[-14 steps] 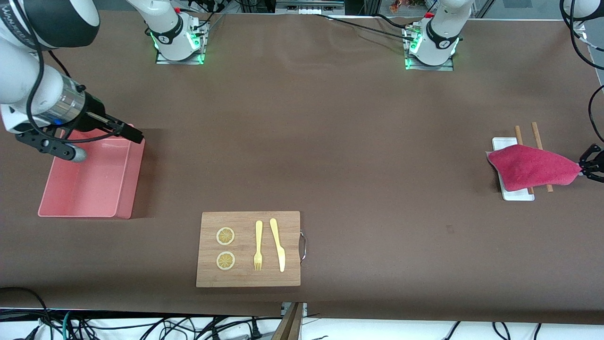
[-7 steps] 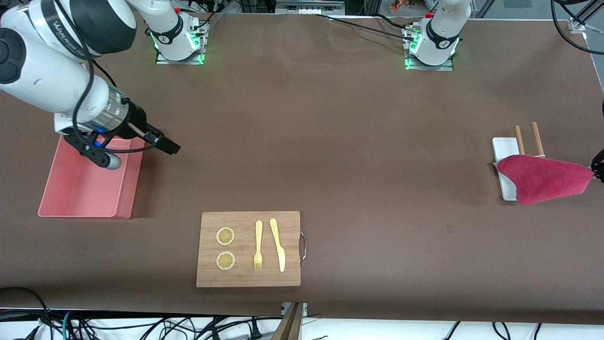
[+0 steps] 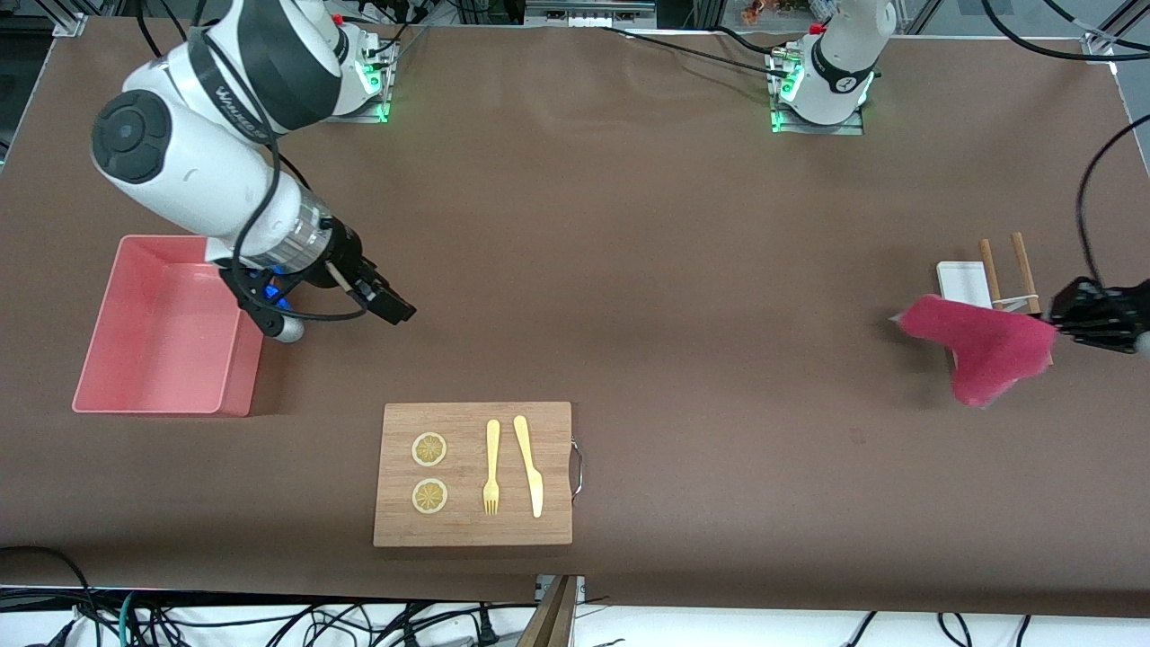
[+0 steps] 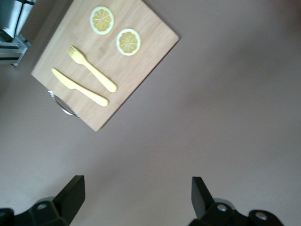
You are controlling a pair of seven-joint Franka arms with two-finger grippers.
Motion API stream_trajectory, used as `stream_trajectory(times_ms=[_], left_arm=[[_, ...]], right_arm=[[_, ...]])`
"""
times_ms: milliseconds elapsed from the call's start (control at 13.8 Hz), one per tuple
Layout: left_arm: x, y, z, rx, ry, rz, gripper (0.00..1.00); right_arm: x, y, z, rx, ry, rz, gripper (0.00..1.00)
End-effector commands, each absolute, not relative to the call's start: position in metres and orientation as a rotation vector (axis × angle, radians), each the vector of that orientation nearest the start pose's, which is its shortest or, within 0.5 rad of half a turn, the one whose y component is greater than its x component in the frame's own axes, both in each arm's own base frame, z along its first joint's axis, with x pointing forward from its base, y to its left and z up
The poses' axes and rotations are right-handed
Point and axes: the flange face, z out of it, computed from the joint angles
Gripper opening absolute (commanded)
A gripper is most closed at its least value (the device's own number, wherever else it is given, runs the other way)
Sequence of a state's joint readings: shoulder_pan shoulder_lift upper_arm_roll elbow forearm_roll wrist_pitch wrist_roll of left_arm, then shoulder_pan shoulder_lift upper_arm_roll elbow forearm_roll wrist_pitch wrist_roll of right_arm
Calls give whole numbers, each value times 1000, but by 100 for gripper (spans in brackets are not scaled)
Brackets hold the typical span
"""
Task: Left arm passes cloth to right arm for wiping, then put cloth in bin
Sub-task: 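Lift the cloth with the left gripper while the right gripper moves toward center, then carry the cloth toward the right gripper and grasp it with the right gripper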
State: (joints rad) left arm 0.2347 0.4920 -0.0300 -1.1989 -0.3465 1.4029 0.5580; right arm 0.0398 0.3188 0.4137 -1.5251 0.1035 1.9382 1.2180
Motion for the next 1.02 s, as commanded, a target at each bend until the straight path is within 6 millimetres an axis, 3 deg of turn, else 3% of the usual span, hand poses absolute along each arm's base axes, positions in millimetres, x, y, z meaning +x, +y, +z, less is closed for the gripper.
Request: stream_trajectory(times_ms=[0,218,580,653,798,943], left_arm=[[660,11,504,-3475,255,401,0],[658,-91,506,-3444,-39,489,0],[661,-194,516,-3540,-519,464,0],[663,-208,519,-3575,-585,435,0],[657,-258,523,-3643,-655,442,0],[651,-291,526,-3656,-750,418,0]], right_arm=[[609,291,490,-2577,1218,132,100],[612,319,471,-2481,1298,124,100],[616,351,447,-2323,1429,130,100],[615,361,440,-2284,1458,136,100],[615,379,430,-2195,1502,134,100],[614,394,425,-2123,1521,129,100]])
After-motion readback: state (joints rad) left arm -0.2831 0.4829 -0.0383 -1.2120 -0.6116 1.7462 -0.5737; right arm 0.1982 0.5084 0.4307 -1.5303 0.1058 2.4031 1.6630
